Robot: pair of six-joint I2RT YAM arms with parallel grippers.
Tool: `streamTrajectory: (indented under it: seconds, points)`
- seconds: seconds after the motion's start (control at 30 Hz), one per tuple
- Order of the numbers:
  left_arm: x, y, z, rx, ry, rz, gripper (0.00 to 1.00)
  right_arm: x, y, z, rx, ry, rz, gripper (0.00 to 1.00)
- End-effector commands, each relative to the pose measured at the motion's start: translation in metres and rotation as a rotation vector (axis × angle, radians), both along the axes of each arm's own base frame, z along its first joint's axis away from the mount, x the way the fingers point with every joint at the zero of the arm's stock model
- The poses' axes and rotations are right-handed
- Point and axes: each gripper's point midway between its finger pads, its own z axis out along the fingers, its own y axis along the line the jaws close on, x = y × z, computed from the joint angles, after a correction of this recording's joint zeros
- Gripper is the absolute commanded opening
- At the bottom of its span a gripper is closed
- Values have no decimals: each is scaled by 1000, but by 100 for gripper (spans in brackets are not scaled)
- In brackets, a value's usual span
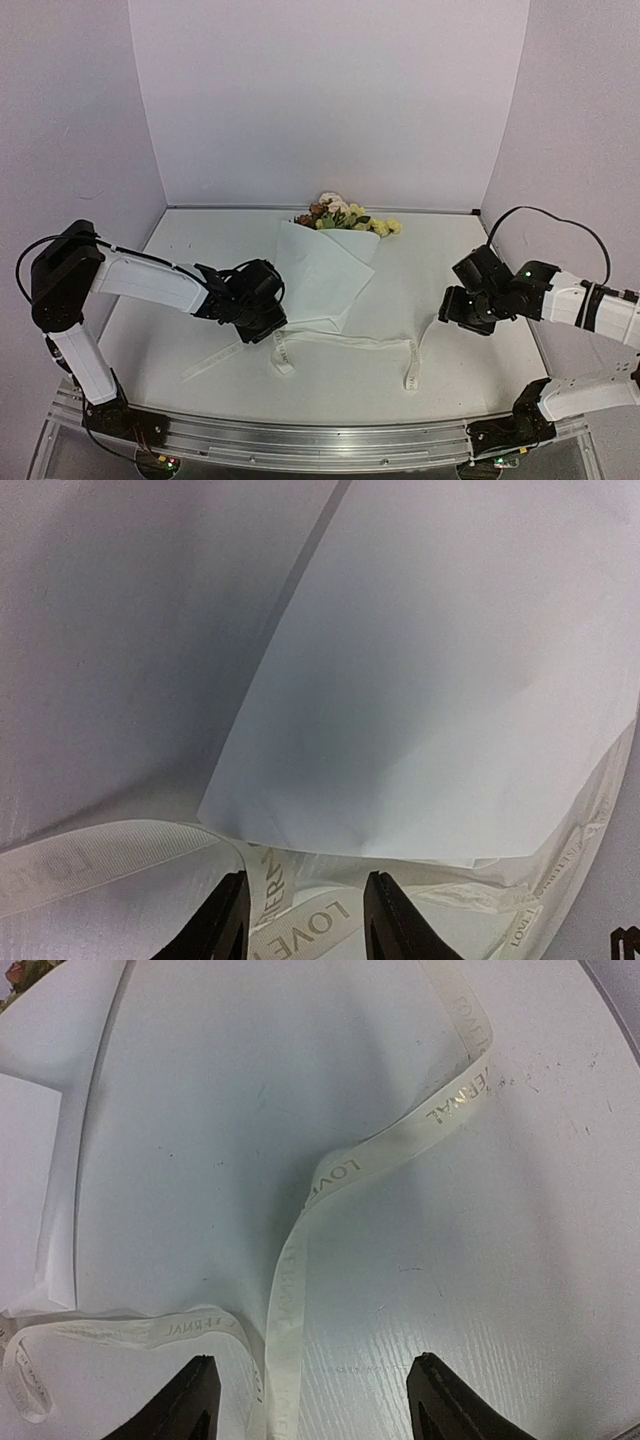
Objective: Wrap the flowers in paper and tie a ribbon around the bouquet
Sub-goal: Pick up the left side of the ribbon at the center of the board.
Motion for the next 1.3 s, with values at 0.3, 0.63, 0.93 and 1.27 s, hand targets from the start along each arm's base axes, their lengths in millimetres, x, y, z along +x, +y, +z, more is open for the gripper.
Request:
streamTrajectory:
  seconds: [0.3, 0.63, 0.93, 1.27]
  points:
    - [8, 5, -7, 44, -1, 47, 30, 15, 8, -9, 33, 16, -27, 65]
    - [1, 17, -3, 52, 2, 42, 38, 11, 11, -19, 38, 48, -5, 64]
    - [6, 14, -9, 33, 10, 40, 36, 8, 16, -30, 59, 79, 4, 62]
    - [9, 23, -16, 42, 0, 57, 2, 1, 12, -51, 18, 125, -16, 64]
